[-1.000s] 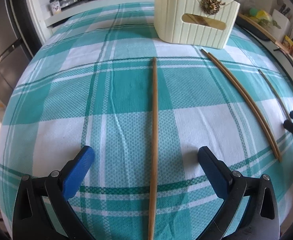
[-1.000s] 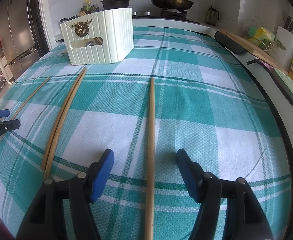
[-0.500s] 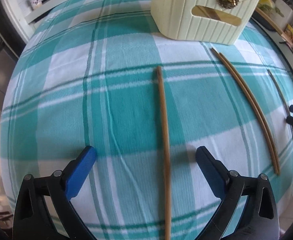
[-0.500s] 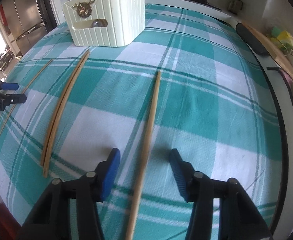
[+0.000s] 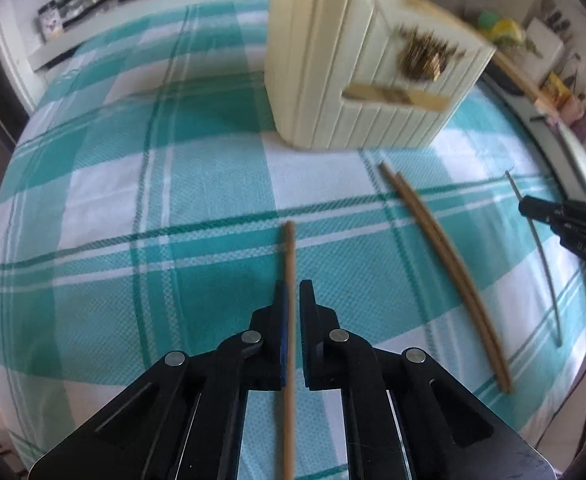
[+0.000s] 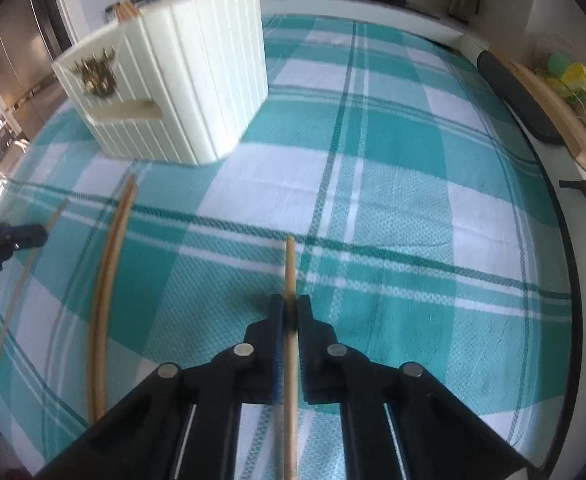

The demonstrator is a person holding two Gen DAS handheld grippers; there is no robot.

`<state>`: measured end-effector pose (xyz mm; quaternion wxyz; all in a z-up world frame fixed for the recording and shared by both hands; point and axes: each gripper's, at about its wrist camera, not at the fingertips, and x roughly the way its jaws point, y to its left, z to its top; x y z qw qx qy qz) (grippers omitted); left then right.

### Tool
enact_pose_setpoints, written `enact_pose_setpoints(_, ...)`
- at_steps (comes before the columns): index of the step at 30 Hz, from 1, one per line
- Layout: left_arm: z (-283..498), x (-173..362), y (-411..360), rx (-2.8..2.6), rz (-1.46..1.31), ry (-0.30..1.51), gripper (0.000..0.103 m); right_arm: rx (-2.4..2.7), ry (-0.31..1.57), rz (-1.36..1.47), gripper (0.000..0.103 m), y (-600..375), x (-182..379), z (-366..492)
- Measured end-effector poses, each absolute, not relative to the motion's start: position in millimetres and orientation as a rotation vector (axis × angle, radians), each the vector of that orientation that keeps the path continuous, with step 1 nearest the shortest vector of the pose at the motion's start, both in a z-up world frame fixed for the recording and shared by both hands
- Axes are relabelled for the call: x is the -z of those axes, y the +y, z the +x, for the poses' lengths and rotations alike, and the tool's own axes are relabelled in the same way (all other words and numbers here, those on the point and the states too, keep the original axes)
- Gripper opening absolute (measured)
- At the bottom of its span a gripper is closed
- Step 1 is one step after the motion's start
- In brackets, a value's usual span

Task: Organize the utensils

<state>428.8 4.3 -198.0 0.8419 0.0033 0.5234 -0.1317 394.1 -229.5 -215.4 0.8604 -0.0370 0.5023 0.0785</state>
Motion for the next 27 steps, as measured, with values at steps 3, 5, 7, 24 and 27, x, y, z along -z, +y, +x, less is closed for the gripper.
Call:
enact_pose_setpoints(3, 405, 168, 15, 0.313, -0.045, 0.995, 0.004, -0.2, 0.933, -0.059, 0.006, -227, 177, 366)
enact_pose_setpoints(5, 387, 147, 19, 0.341, -0.055, 0.923, 0.004, -0.219, 0.865, -0.05, 0.006, -227, 153, 345)
enact_pose_setpoints(7, 388, 141, 19, 0.341, -0.041, 0.917, 0.004, -0.228, 0.824, -0.04, 0.006, -228, 135, 331)
enact_pose_setpoints(24, 424, 218, -14, 0.277, 0.176, 1.111, 0.004, -0.263, 0.672, 0.002, 0.007, -223, 87, 275)
enact_pose_setpoints(27, 414, 199, -4, 0.284, 0.092, 1.039, 0.004, -0.269, 0.645, 0.003, 0.007, -221, 79, 271)
